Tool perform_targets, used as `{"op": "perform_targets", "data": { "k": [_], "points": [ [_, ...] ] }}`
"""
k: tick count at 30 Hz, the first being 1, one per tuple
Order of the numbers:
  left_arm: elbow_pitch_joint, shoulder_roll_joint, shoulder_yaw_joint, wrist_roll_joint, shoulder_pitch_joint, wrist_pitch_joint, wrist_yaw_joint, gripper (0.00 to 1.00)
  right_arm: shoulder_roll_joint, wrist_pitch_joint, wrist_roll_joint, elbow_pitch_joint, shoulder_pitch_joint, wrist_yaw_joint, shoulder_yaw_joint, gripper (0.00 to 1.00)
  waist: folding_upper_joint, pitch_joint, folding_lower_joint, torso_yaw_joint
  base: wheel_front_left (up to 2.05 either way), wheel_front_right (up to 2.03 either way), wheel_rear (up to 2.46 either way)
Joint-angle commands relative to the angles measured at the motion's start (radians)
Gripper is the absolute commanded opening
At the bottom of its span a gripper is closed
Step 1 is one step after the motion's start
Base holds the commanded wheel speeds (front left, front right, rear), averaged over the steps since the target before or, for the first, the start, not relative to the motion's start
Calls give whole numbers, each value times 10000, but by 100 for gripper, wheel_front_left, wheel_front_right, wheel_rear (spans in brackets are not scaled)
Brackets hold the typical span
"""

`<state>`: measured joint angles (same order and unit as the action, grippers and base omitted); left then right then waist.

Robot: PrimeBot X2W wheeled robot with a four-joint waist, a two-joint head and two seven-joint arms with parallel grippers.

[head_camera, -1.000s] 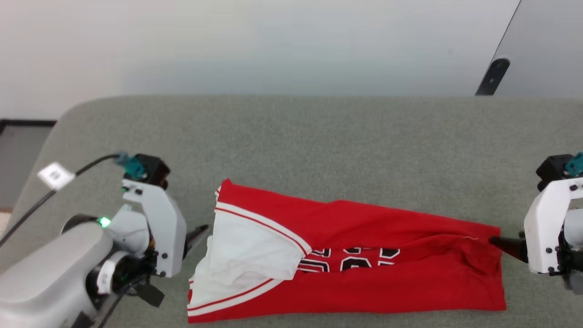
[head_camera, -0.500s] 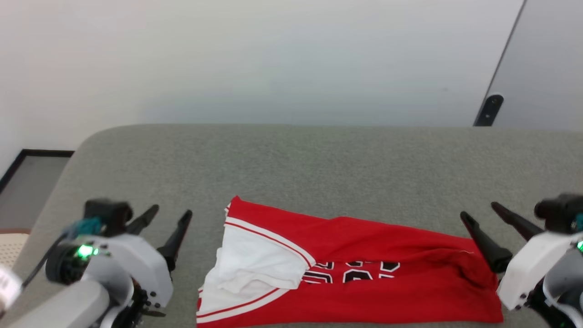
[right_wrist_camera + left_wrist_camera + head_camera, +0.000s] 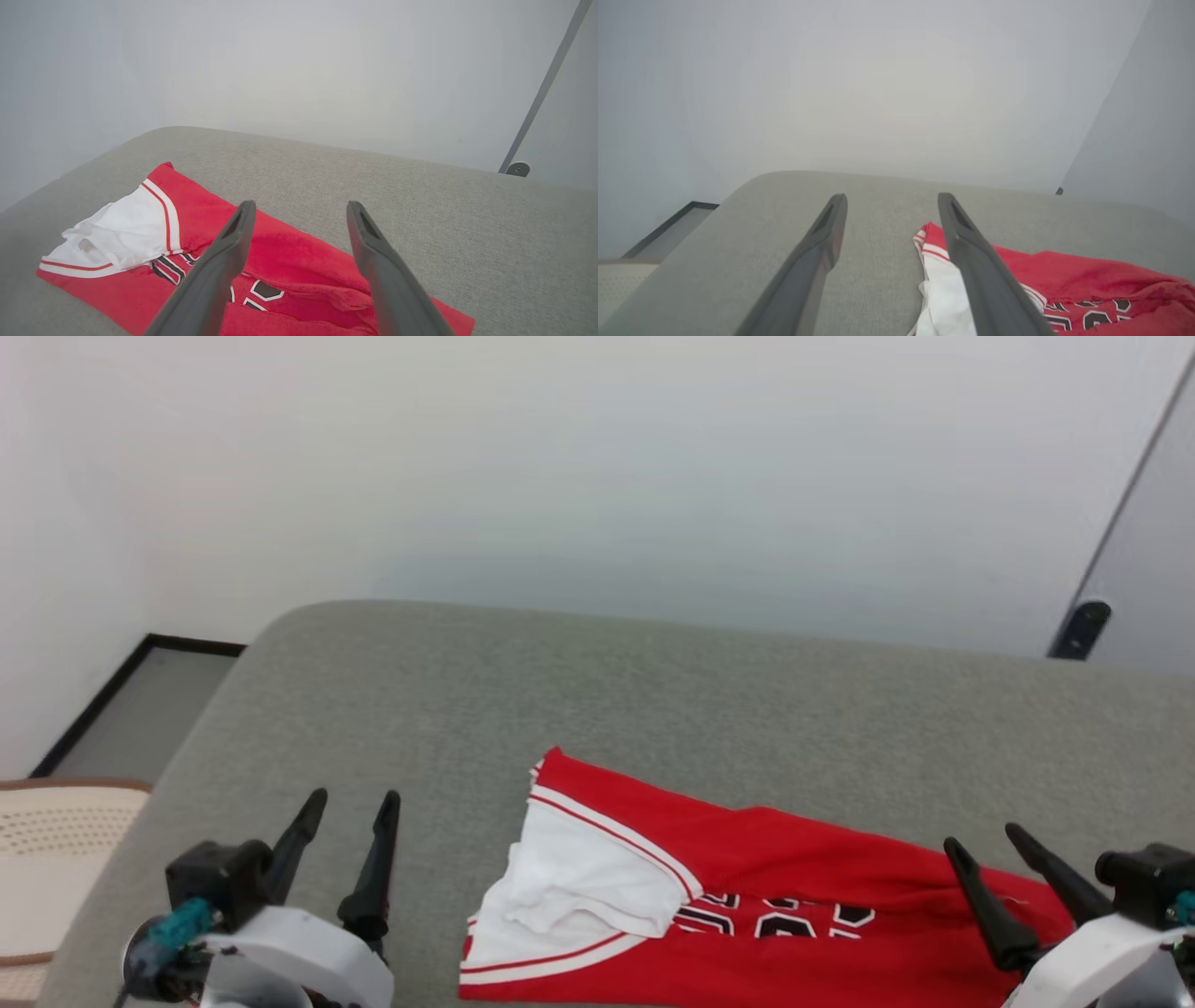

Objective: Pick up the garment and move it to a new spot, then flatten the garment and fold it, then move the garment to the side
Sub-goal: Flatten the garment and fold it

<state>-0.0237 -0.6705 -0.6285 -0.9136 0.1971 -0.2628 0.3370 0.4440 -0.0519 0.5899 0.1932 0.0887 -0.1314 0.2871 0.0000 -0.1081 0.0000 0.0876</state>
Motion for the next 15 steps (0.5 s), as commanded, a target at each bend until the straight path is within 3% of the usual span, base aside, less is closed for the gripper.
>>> {"op": "perform_targets", "data": {
  "k": [1, 6, 15],
  "points": [
    [34, 140, 214, 405, -222, -16, -79, 100, -18, -147, 13, 95, -167, 18, 15, 100, 0, -240, 0, 287, 0, 0, 0],
    [193, 1216, 1463, 1712, -1051, -18, -616, 100, -166, -607, 65, 432, -326, 18, 276, 100, 0, -465, 0, 496, 0, 0, 0],
    [261, 2531, 2905, 4970, -1921, -18, -1807, 100, -355, -1653, 126, 903, -373, 18, 377, 100, 0, -660, 0, 497, 0, 0, 0]
  ]
}}
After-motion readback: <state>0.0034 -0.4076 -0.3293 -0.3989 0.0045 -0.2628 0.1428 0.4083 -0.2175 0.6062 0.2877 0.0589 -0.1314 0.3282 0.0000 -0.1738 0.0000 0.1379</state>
